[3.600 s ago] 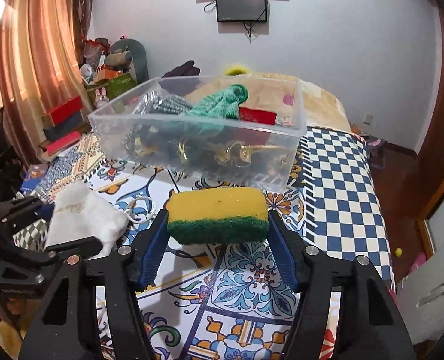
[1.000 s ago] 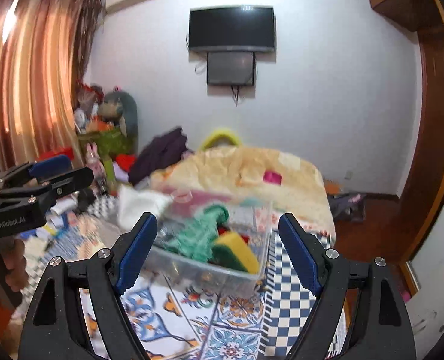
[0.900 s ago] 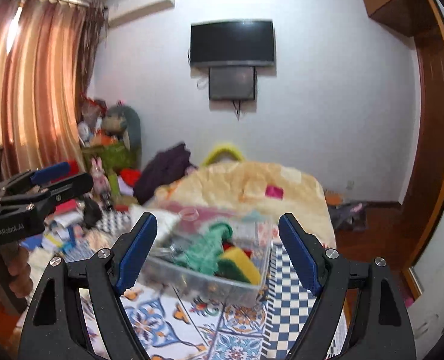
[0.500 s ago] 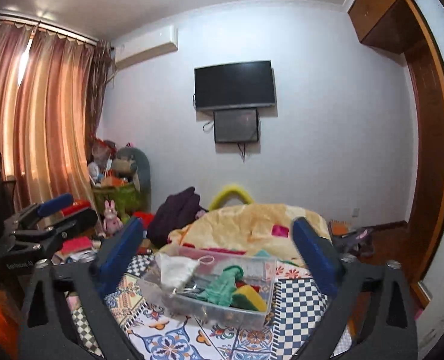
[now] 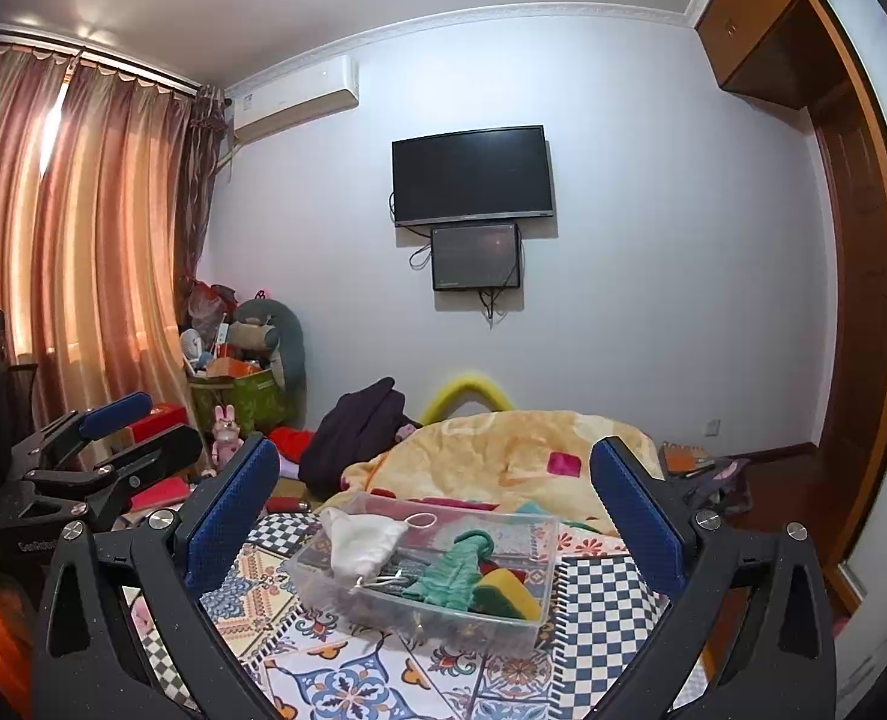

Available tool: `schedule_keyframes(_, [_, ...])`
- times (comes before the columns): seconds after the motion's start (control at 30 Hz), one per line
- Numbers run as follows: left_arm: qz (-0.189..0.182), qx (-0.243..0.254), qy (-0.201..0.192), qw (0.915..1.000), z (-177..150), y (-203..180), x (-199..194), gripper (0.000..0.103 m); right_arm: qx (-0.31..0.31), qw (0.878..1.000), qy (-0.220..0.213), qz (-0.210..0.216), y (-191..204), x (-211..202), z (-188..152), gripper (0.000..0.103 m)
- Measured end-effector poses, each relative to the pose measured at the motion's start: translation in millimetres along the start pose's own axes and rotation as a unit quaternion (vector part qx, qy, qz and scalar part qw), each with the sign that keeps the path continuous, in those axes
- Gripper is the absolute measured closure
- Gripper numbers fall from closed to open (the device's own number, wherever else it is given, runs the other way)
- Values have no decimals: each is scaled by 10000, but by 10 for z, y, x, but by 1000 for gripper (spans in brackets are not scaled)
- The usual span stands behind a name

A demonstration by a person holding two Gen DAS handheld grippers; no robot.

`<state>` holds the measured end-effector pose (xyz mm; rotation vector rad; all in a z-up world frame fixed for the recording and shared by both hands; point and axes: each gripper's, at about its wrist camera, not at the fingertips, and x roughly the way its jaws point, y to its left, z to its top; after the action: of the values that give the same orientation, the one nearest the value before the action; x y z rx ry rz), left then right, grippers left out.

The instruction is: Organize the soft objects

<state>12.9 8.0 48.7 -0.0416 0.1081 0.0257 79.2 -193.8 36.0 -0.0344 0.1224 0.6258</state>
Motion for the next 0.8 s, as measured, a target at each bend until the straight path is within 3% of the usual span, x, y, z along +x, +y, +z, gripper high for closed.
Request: schedule_keyframes(0.8, [-35, 21, 58, 10000, -19, -39, -10, 0, -1, 10000, 20, 15, -35, -50, -31, 0])
